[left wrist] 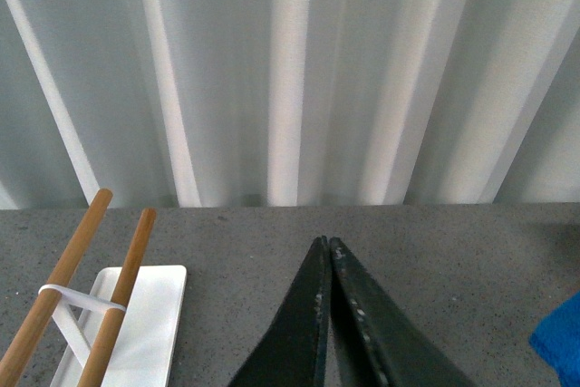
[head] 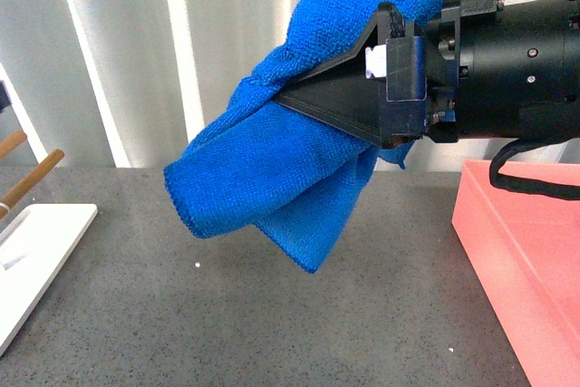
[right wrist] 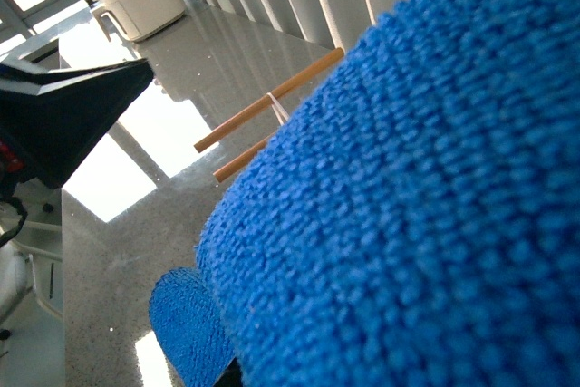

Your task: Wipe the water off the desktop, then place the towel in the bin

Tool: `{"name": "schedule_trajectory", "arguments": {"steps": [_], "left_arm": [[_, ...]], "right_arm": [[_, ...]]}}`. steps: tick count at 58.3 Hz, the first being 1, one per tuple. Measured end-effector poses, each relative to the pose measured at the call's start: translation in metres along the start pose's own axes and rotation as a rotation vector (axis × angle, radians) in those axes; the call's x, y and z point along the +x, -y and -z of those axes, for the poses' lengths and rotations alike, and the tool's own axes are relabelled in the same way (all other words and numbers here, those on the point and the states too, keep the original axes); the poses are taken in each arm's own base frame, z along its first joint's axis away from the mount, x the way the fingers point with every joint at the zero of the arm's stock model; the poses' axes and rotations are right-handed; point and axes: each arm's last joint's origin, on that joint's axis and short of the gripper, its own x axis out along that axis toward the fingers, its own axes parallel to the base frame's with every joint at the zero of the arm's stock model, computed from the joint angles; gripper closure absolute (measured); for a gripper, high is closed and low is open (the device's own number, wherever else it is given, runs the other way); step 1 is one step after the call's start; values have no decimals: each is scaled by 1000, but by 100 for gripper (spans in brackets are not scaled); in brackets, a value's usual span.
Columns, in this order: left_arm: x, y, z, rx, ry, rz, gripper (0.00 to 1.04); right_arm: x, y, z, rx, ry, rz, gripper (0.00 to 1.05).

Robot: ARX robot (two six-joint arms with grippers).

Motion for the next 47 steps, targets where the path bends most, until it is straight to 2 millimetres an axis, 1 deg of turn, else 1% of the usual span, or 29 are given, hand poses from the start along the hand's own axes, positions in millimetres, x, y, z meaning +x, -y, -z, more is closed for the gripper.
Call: {"name": "schedule_trajectory", "arguments": {"steps": [11, 25, 34, 37, 47], "left_arm": [[-22, -16, 11, 9, 2, -11, 101], [-43, -27, 21, 11, 3, -8, 101], [-53, -31, 26, 10, 3, -7, 101], [-56, -36, 27, 11, 2, 13, 101], [-65, -42, 32, 10, 3, -14, 101]], "right_arm": [[-2, 0, 1, 0, 3, 7, 97], [-4, 0, 0, -4, 8, 11, 97], [-5, 0, 1, 4, 1, 18, 97], [-5, 0, 2, 7, -3, 19, 97], [-3, -2, 4, 7, -17, 24, 97]]}}
